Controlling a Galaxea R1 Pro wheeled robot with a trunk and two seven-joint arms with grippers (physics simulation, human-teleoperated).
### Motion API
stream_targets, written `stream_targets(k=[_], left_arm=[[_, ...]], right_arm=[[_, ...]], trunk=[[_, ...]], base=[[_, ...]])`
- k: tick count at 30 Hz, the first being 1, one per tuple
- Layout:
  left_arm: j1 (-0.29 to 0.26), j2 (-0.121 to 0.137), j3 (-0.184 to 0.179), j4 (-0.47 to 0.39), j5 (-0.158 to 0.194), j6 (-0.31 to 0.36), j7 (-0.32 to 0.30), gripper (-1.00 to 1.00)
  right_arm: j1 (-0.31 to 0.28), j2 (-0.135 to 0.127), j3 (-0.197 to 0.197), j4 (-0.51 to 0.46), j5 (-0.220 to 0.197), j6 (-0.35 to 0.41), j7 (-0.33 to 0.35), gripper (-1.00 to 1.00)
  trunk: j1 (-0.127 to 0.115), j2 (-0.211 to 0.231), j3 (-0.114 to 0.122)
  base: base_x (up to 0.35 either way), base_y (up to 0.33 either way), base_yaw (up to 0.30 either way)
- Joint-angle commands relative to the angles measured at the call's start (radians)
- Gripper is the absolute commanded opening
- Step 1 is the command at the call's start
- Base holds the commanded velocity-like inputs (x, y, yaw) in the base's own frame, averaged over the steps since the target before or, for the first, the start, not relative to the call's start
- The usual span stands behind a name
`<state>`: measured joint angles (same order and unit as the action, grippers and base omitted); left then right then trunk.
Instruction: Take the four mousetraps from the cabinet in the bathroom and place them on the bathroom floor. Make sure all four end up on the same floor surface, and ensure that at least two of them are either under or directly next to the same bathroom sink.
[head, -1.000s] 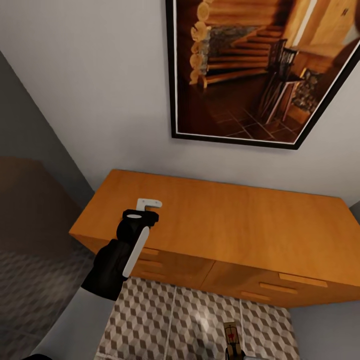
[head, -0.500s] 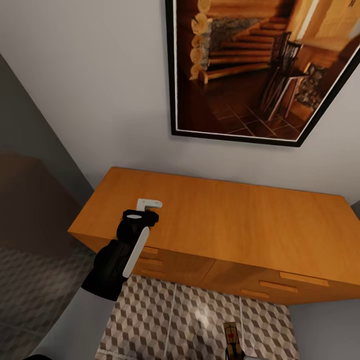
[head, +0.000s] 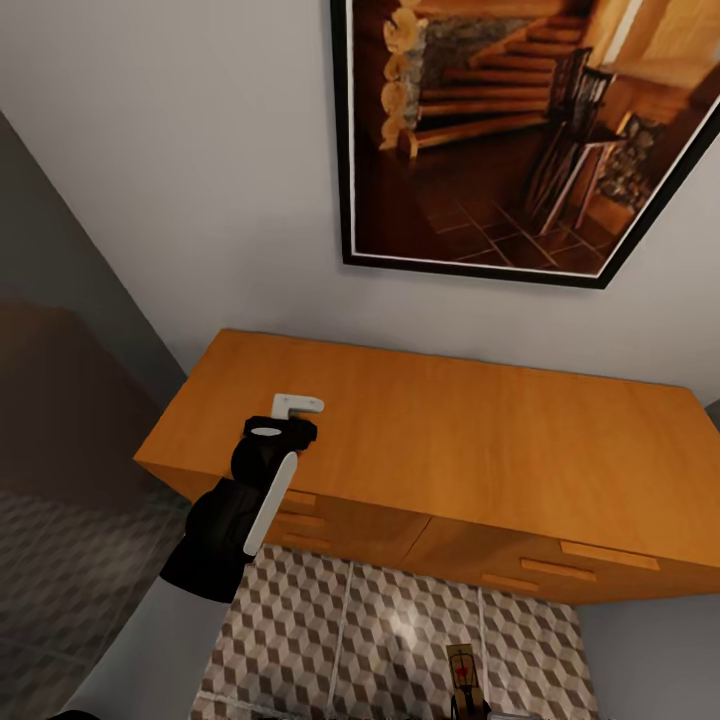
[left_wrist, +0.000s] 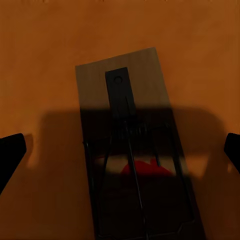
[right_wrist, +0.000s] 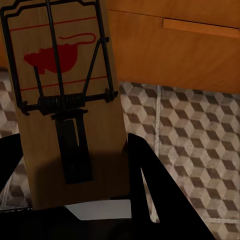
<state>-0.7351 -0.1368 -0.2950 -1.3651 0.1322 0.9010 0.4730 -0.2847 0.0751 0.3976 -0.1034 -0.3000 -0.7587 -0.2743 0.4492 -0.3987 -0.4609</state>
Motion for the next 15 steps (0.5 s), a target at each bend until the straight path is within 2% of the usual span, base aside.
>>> stream_targets(k=[1,11,12,15], left_arm=[[0.000,0.000,-0.001,0.037,0.025,0.001,0.008,1.00],[0.002,0.000,-0.001,0.055,0.039,0.000,0.007,1.00],[0.002,0.000,-0.001,0.055,0.039,0.000,0.007,-1.00],[0.002,0.000,-0.001,0.054,0.040,0.000,0.007,-1.00]], right_arm=[[-0.001,0.000,0.009,0.001,-0.008,-0.003,-0.003,-1.00],[-0.001,0.000,0.009,0.001,-0.008,-0.003,-0.003,-1.00],[-0.001,0.000,0.009,0.001,-0.008,-0.003,-0.003,-1.00],[-0.001,0.000,0.009,0.001,-0.008,-0.003,-0.003,-1.00]], trunk=[[0.001,-0.001,-0.003],[0.001,-0.001,-0.012],[0.001,-0.001,-0.012],[0.001,-0.001,-0.012]], base=[[0.000,0.000,0.000],[0.000,0.000,0.000],[0.000,0.000,0.000],[0.000,0.000,0.000]])
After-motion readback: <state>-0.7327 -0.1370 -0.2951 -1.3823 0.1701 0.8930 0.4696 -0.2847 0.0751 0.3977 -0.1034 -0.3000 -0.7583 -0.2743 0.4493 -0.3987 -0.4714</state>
